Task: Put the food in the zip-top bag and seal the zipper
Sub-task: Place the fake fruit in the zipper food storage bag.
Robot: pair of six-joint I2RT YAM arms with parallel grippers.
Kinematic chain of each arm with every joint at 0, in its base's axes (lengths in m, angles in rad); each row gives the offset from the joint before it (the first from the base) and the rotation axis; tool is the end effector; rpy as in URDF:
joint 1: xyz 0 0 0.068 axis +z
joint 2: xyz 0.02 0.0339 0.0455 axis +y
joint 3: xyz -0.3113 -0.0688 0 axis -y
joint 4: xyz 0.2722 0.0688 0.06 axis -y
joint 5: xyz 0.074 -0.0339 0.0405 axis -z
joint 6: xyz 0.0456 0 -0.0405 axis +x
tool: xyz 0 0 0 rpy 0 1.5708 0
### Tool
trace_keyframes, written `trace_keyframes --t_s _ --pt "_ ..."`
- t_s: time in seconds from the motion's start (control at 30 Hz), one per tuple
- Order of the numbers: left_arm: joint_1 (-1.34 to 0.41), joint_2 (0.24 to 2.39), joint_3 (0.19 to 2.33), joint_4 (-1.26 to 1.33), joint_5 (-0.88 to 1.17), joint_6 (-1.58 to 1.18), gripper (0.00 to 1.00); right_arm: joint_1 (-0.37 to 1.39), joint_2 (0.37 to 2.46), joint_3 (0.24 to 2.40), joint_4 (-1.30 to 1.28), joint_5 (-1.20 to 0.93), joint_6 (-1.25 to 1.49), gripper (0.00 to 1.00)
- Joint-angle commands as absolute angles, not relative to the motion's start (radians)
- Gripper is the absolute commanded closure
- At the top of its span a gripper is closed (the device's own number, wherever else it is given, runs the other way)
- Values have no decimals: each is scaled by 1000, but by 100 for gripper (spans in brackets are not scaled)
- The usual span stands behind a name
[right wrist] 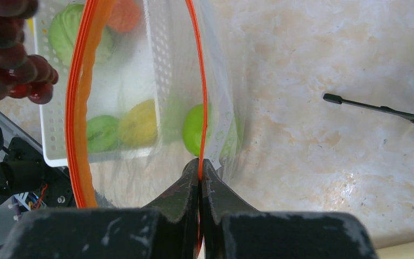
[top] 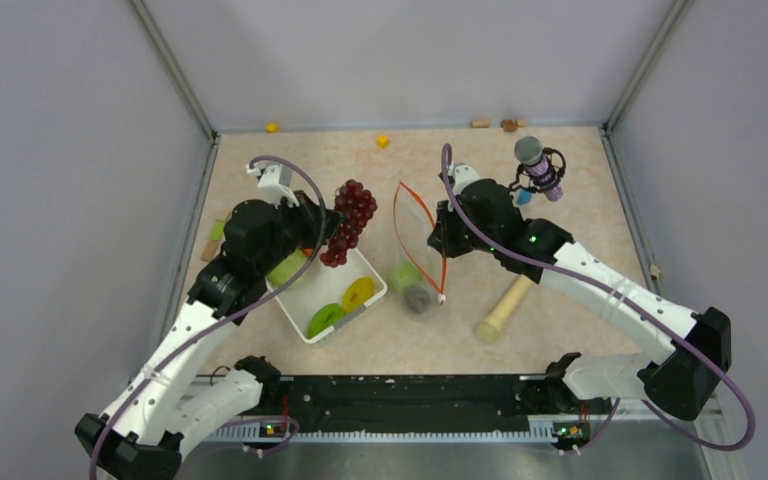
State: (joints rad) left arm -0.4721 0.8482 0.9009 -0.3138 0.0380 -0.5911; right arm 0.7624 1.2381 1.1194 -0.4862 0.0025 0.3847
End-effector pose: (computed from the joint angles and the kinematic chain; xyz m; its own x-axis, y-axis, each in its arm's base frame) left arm 0.1758 -0.0917 0.3904 -0.4624 -0.3892 -0.7967 0.2763 0.7905 -0.5465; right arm 0.2128 0.2030 0.3671 -0.6398 -0.0921 -0.7630 -0.4845 0.8190 0.3074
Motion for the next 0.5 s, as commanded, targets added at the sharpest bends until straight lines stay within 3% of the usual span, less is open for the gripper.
trace_keyframes --t_s 0.0,0.23,0.47 --pt "-472 870 1018 -136 252 -552 100 756 1239 1122 -465 3 377 100" --pt "-482 999 1184 23 760 -495 100 756 1228 1126 -471 -44 383 100" --pt "-568 1153 1343 3 1007 -289 100 756 1224 1127 -472 -114 383 100"
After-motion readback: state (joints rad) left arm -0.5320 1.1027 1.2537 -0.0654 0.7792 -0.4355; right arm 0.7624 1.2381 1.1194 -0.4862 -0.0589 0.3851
